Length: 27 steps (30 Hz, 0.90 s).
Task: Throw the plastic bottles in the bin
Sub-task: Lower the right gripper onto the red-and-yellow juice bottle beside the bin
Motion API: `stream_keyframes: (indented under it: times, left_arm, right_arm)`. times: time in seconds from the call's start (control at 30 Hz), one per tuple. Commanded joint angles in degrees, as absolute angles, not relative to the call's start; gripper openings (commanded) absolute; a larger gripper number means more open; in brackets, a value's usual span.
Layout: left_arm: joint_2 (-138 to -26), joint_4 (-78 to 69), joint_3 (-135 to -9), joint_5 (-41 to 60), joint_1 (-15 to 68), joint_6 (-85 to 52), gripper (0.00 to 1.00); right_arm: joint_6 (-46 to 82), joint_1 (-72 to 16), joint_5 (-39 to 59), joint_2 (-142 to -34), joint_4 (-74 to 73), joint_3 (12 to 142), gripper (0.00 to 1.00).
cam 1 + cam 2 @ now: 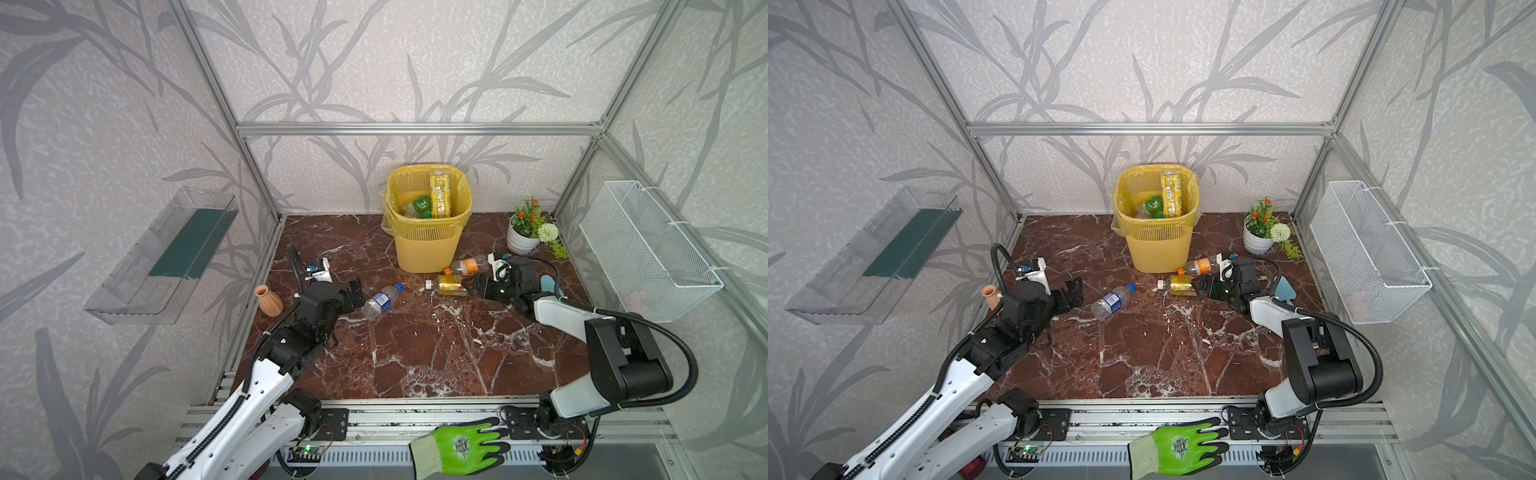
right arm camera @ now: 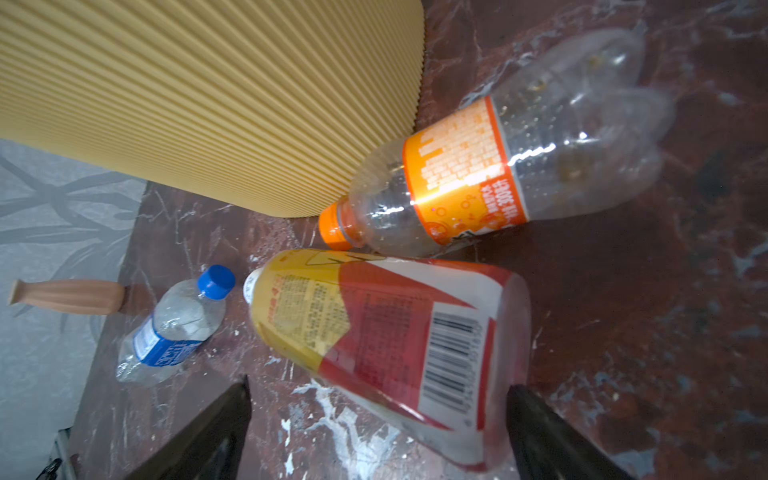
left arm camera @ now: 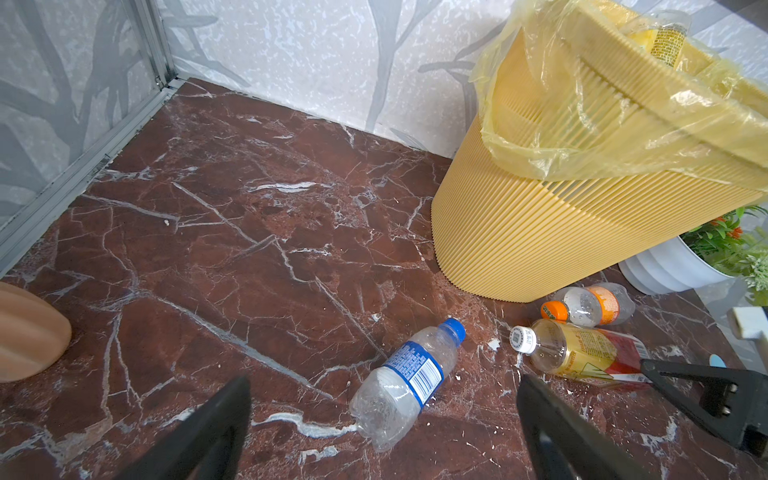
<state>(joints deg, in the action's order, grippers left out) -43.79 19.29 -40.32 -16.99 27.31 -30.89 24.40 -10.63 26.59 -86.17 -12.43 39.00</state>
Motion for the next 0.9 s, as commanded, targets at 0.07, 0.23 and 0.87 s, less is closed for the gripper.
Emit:
stream_keyframes:
  times: [0.07,0.23,0.87]
  left_arm:
    - [-43.32,19.42,-39.39,-18.91,27.09,-32.43,0.99]
    - [-43.33,19.25,-39.45,-19.05,27.11,-32.19,0.99]
    - [-43.52,18.19,-38.63,-18.30,27.10,-33.62,0.99]
  right_arm:
    - [24.07,-14.47,30.94,-80.45,-9.22,37.19,0.94]
    - [20.29,-15.38,29.04,-77.27,-2.90,36.70,0.94]
    - [-11.21,-22.44,7.40,-87.54,19.51,57.54,0.99]
